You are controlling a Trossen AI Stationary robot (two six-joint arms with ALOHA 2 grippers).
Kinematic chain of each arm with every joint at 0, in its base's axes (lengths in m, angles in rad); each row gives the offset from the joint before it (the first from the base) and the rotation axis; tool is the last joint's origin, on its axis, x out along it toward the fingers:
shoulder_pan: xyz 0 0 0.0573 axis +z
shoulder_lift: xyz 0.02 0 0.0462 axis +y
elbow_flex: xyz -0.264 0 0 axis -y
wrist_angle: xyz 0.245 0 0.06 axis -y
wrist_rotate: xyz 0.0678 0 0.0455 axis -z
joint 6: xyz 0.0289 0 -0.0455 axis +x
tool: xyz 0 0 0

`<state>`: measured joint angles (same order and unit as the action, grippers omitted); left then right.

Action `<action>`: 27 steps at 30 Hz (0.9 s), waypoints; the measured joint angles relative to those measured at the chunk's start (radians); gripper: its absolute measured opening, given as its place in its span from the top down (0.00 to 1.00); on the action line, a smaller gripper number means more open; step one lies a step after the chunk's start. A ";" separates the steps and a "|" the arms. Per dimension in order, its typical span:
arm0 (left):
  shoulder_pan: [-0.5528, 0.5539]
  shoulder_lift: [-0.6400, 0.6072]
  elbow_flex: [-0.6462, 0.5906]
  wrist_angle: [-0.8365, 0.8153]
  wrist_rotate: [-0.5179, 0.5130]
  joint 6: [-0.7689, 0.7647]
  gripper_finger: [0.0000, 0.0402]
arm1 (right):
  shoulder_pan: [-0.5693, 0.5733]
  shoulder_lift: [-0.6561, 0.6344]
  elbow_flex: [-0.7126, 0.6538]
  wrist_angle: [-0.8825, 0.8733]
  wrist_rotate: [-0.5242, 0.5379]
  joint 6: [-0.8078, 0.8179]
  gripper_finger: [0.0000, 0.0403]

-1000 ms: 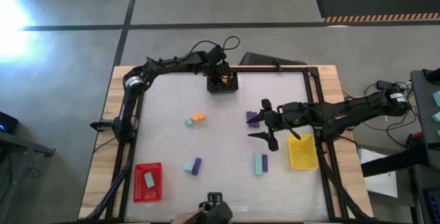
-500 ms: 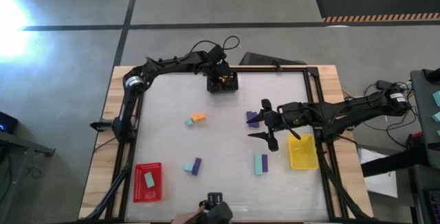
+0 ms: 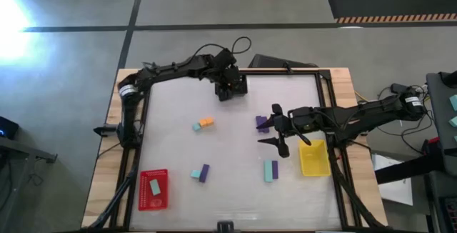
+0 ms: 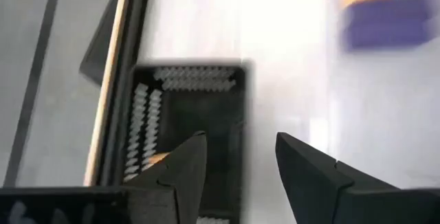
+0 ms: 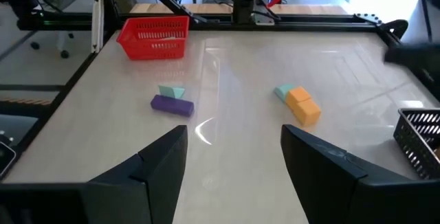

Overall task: Sort & place blocks by color
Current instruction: Put the yellow block into the black bin

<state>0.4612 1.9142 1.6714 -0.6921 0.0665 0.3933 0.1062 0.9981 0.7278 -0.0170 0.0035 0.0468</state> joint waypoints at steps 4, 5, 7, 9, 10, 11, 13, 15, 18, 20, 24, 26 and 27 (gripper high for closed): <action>-0.117 -0.127 -0.075 0.068 0.002 -0.052 0.60 | 0.000 0.000 -0.007 -0.005 0.047 0.035 0.44; -0.151 -0.162 -0.108 0.100 0.001 -0.066 0.60 | 0.000 0.000 -0.010 -0.009 0.055 0.043 0.44; -0.223 -0.236 -0.182 0.172 -0.017 -0.103 0.60 | 0.000 0.000 -0.018 -0.007 0.061 0.067 0.44; -0.298 -0.313 -0.264 0.265 -0.044 -0.142 0.60 | 0.000 0.000 -0.027 -0.011 0.076 0.089 0.44; -0.337 -0.352 -0.308 0.306 -0.067 -0.162 0.60 | 0.000 0.000 -0.029 -0.010 0.079 0.100 0.44; -0.373 -0.390 -0.352 0.352 -0.094 -0.182 0.60 | 0.000 0.000 -0.032 -0.009 0.085 0.118 0.44; -0.445 -0.461 -0.437 0.434 -0.158 -0.213 0.60 | 0.000 0.000 -0.035 -0.009 0.110 0.145 0.44; -0.511 -0.524 -0.518 0.505 -0.219 -0.241 0.60 | 0.000 0.000 -0.039 -0.008 0.142 0.178 0.44; -0.598 -0.605 -0.624 0.593 -0.297 -0.279 0.60 | 0.000 0.000 -0.044 -0.008 0.202 0.233 0.44; -0.644 -0.654 -0.687 0.652 -0.337 -0.284 0.60 | 0.000 0.000 -0.048 -0.009 0.235 0.264 0.44; -0.708 -0.724 -0.816 0.791 -0.406 -0.286 0.60 | 0.000 0.000 -0.058 -0.008 0.260 0.323 0.44; -0.726 -0.747 -0.875 0.861 -0.425 -0.298 0.60 | 0.001 0.005 -0.063 -0.007 0.264 0.358 0.44; -0.730 -0.761 -0.905 0.882 -0.430 -0.311 0.60 | 0.001 0.011 -0.064 -0.009 0.271 0.374 0.44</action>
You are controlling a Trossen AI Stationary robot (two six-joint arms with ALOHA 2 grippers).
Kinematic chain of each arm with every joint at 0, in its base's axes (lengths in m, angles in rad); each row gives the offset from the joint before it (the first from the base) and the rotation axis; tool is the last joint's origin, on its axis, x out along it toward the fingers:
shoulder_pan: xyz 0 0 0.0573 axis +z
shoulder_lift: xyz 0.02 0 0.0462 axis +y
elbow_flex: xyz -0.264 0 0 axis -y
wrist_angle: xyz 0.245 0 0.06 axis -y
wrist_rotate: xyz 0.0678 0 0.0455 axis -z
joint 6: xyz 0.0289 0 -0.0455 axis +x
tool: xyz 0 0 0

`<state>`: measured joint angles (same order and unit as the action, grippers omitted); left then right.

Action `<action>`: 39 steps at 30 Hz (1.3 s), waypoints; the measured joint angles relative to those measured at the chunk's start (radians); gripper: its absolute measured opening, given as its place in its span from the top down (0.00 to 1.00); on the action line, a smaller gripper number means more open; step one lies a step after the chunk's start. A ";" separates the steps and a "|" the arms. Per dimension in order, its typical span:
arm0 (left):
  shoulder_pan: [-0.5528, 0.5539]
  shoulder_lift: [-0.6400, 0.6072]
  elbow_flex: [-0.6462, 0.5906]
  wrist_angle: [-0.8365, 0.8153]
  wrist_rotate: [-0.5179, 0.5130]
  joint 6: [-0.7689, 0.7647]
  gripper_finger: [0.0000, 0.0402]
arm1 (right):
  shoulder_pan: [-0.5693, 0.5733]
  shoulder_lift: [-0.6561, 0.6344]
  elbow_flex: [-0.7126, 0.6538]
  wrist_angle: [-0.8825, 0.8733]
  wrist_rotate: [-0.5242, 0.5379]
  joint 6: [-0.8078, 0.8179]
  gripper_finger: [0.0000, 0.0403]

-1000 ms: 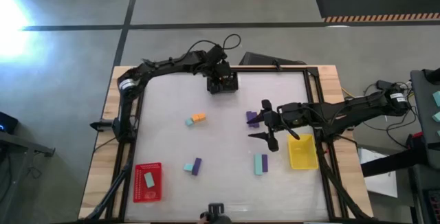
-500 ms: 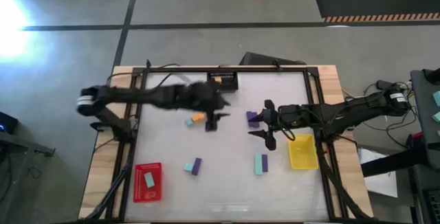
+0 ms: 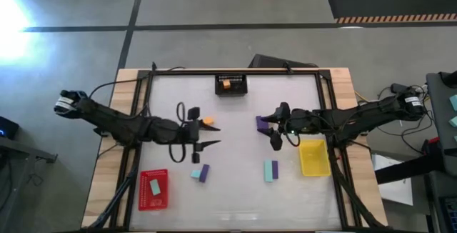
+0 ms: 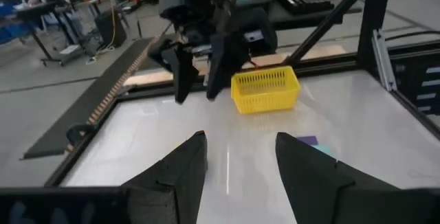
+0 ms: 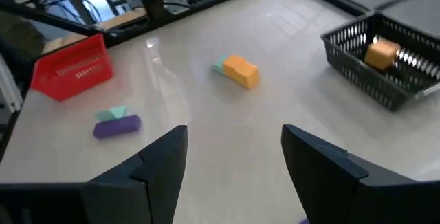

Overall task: Sort & place blocks by color
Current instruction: Put the yellow block into the black bin

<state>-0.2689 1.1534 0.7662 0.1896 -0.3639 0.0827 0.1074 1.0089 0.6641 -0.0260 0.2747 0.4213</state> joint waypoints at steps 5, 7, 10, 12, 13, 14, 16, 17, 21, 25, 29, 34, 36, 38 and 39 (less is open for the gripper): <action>-0.003 -0.040 -0.129 0.079 -0.021 -0.053 0.60 | 0.004 0.059 -0.001 0.009 0.041 0.123 0.44; -0.002 -0.043 -0.168 0.117 -0.029 -0.051 0.60 | 0.004 0.086 0.000 0.005 0.040 0.173 0.44; 0.000 -0.050 -0.210 0.125 -0.032 -0.006 0.60 | 0.004 0.132 0.026 -0.002 0.040 0.225 0.44; 0.001 -0.050 -0.237 0.125 -0.033 0.030 0.60 | 0.004 0.165 0.051 -0.007 0.040 0.253 0.44; 0.001 -0.050 -0.248 0.123 -0.036 0.041 0.60 | 0.004 0.180 0.066 -0.011 0.040 0.269 0.44; 0.002 -0.050 -0.256 0.125 -0.039 0.054 0.60 | 0.003 0.194 0.085 -0.030 0.040 0.279 0.44; 0.007 -0.059 -0.273 0.133 -0.041 0.084 0.60 | 0.003 0.222 0.123 -0.063 0.041 0.291 0.44; 0.009 -0.064 -0.279 0.134 -0.044 0.103 0.60 | 0.001 0.235 0.144 -0.083 0.040 0.298 0.44; 0.031 -0.097 -0.285 0.131 -0.045 0.185 0.60 | -0.005 0.293 0.234 -0.201 0.045 0.343 0.44; 0.053 -0.138 -0.285 0.131 -0.046 0.240 0.60 | -0.005 0.364 0.326 -0.333 0.075 0.387 0.44; 0.060 -0.174 -0.285 0.109 -0.046 0.239 0.60 | -0.005 0.441 0.418 -0.490 0.103 0.427 0.44; 0.060 -0.186 -0.293 0.091 -0.046 0.238 0.60 | -0.014 0.531 0.531 -0.766 0.176 0.556 0.44; 0.060 -0.186 -0.296 0.092 -0.046 0.237 0.60 | -0.018 0.562 0.557 -0.863 0.206 0.617 0.44; 0.060 -0.186 -0.299 0.090 -0.046 0.237 0.60 | -0.030 0.584 0.562 -0.917 0.224 0.652 0.44; 0.060 -0.186 -0.299 0.091 -0.046 0.237 0.60 | -0.038 0.594 0.561 -0.932 0.224 0.661 0.44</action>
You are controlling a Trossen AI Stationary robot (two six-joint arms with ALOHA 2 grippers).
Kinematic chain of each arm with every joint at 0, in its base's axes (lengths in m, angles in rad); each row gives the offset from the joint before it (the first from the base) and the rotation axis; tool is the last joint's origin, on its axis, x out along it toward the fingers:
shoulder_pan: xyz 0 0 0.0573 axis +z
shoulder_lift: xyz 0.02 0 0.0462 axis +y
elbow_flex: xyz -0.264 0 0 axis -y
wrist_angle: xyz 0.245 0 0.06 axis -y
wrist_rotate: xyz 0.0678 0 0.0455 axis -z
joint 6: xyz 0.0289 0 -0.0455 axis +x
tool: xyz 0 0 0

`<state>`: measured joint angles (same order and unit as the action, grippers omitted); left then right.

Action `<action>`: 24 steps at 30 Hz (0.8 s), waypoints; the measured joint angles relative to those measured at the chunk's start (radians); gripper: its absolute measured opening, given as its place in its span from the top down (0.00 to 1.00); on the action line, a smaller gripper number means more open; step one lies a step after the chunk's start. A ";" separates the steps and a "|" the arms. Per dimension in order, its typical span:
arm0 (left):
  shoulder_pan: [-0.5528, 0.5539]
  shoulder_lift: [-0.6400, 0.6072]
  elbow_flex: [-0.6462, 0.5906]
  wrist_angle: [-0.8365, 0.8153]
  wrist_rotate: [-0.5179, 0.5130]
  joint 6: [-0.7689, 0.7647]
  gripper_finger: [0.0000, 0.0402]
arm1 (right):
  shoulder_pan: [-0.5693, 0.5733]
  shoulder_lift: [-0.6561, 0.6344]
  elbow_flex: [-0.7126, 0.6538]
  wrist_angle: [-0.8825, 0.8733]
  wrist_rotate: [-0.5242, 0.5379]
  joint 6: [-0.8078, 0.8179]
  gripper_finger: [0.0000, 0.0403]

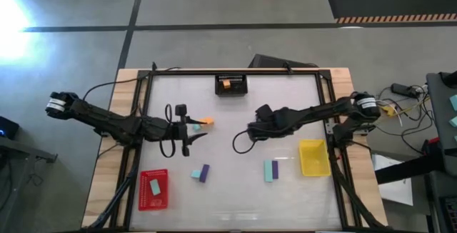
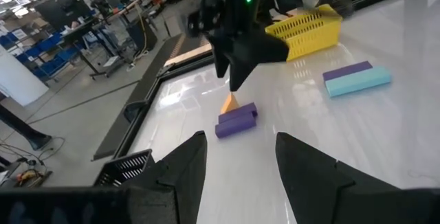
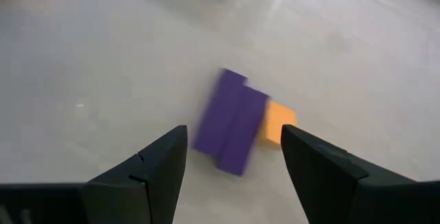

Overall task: Sort & place blocks by color
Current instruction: Put the yellow block into the black bin

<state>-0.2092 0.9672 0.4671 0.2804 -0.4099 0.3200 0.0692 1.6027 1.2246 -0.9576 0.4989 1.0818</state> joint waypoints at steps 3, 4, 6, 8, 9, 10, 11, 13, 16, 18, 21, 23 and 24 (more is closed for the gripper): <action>0.000 0.000 0.000 0.000 0.000 0.000 0.60 | -0.035 0.023 -0.017 -0.011 0.000 0.009 0.44; 0.000 0.000 0.000 0.000 0.000 0.000 0.60 | -0.046 0.031 -0.022 -0.013 -0.001 0.010 0.44; 0.000 0.000 0.000 0.000 0.000 -0.001 0.60 | -0.068 0.037 -0.035 -0.009 -0.004 0.011 0.44; 0.000 0.000 0.000 0.000 0.000 -0.001 0.60 | -0.085 0.036 -0.050 -0.003 -0.007 0.011 0.44; 0.000 0.000 0.000 0.000 0.000 -0.002 0.60 | -0.092 0.035 -0.058 0.004 -0.008 0.011 0.44; 0.000 0.000 0.000 0.000 0.000 -0.002 0.60 | -0.098 0.032 -0.066 0.007 -0.009 0.013 0.44; 0.000 0.000 0.000 0.000 0.000 -0.002 0.60 | -0.102 0.031 -0.076 0.005 -0.012 0.020 0.44; 0.000 0.000 0.000 0.000 0.000 -0.002 0.60 | -0.104 0.029 -0.095 0.007 -0.023 0.033 0.44; 0.000 0.000 0.000 0.001 0.000 -0.002 0.60 | -0.102 0.028 -0.133 0.018 -0.032 0.059 0.44; 0.000 0.000 0.000 0.001 0.000 -0.002 0.60 | -0.100 0.028 -0.158 0.048 -0.037 0.069 0.44; 0.000 0.000 0.000 0.001 0.000 -0.003 0.60 | -0.100 0.028 -0.187 0.095 -0.039 0.070 0.44; 0.000 0.000 0.000 0.001 0.000 -0.010 0.60 | -0.101 0.028 -0.201 0.124 -0.045 0.069 0.44; 0.000 0.000 0.000 0.001 0.000 -0.021 0.60 | -0.102 0.028 -0.208 0.134 -0.047 0.066 0.44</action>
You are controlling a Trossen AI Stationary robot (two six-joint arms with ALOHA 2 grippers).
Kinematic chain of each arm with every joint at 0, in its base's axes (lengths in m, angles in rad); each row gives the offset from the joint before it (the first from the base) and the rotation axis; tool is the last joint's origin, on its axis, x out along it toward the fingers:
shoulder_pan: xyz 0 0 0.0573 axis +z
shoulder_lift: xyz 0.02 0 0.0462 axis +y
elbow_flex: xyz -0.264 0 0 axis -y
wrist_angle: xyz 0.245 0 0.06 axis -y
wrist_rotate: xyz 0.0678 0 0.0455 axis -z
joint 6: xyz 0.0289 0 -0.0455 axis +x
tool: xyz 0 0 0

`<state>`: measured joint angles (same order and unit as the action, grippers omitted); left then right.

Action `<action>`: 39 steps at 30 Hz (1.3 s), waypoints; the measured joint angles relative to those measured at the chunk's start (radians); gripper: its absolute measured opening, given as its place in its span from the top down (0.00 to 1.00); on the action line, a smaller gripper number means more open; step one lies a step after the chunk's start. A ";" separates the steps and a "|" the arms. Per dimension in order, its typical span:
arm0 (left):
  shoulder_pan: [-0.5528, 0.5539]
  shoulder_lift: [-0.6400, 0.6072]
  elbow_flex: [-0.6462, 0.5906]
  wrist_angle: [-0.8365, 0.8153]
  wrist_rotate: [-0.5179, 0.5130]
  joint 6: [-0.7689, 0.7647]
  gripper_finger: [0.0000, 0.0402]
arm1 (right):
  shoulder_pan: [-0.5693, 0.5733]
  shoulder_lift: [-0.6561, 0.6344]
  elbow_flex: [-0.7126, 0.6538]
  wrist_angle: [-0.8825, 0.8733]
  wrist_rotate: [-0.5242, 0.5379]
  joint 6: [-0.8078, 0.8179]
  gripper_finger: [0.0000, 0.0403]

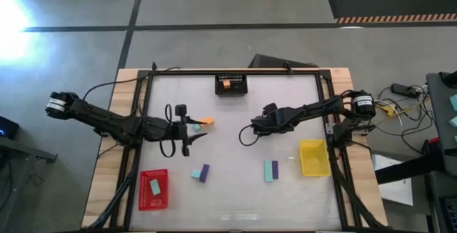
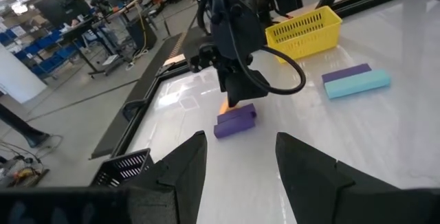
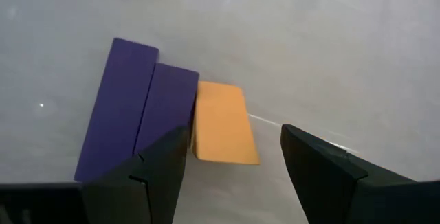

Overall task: Sort & place blocks by color
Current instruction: Put the yellow block into the black bin

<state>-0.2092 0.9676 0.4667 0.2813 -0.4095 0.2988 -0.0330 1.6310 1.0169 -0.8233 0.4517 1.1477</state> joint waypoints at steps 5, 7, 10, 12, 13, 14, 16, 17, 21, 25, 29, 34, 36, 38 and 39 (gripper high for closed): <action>0.000 0.000 0.000 0.000 0.000 -0.005 0.60 | 0.000 0.000 -0.018 0.030 -0.006 -0.003 0.44; 0.000 0.000 0.000 0.000 0.000 -0.006 0.60 | 0.000 0.000 -0.018 0.030 -0.006 -0.003 0.44; 0.000 0.000 0.000 0.000 0.000 -0.008 0.60 | 0.000 0.000 -0.018 0.037 -0.006 -0.004 0.44; 0.000 0.000 0.000 0.000 0.000 -0.008 0.60 | 0.000 0.000 -0.018 0.044 -0.006 -0.006 0.44; 0.000 0.000 0.000 0.000 0.000 -0.008 0.60 | 0.000 0.000 -0.018 0.047 -0.006 -0.007 0.44; 0.000 0.000 0.000 0.000 0.000 -0.008 0.60 | 0.000 0.000 -0.018 0.049 -0.006 -0.007 0.44; 0.000 0.000 0.000 0.000 0.000 -0.008 0.60 | 0.000 0.000 -0.018 0.048 -0.006 -0.007 0.44; 0.000 0.000 0.000 0.000 0.000 -0.008 0.60 | 0.000 0.000 -0.018 0.049 -0.006 -0.007 0.44; 0.000 0.000 0.000 0.000 0.000 -0.008 0.60 | 0.000 0.000 -0.018 0.049 -0.006 -0.007 0.44; 0.000 0.000 0.000 0.000 0.000 -0.008 0.60 | 0.000 0.000 -0.018 0.049 -0.006 -0.007 0.44; 0.000 0.000 0.000 0.000 0.000 -0.008 0.60 | 0.000 0.000 -0.018 0.049 -0.006 -0.006 0.49; 0.000 0.000 0.000 0.000 0.000 -0.007 0.60 | 0.000 0.000 -0.018 0.049 -0.006 -0.005 0.58; 0.000 0.000 0.000 0.000 0.000 -0.007 0.60 | 0.000 0.000 -0.018 0.049 -0.006 -0.004 0.62; 0.000 0.000 0.000 0.000 0.000 -0.007 0.60 | 0.000 -0.001 -0.018 0.050 -0.006 -0.003 0.66; 0.000 0.000 0.000 0.000 0.000 -0.007 0.60 | 0.000 -0.001 -0.018 0.049 -0.006 -0.003 0.67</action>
<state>-0.2092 0.9680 0.4664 0.2815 -0.4095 0.2920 -0.0334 1.6297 0.9991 -0.7740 0.4461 1.1450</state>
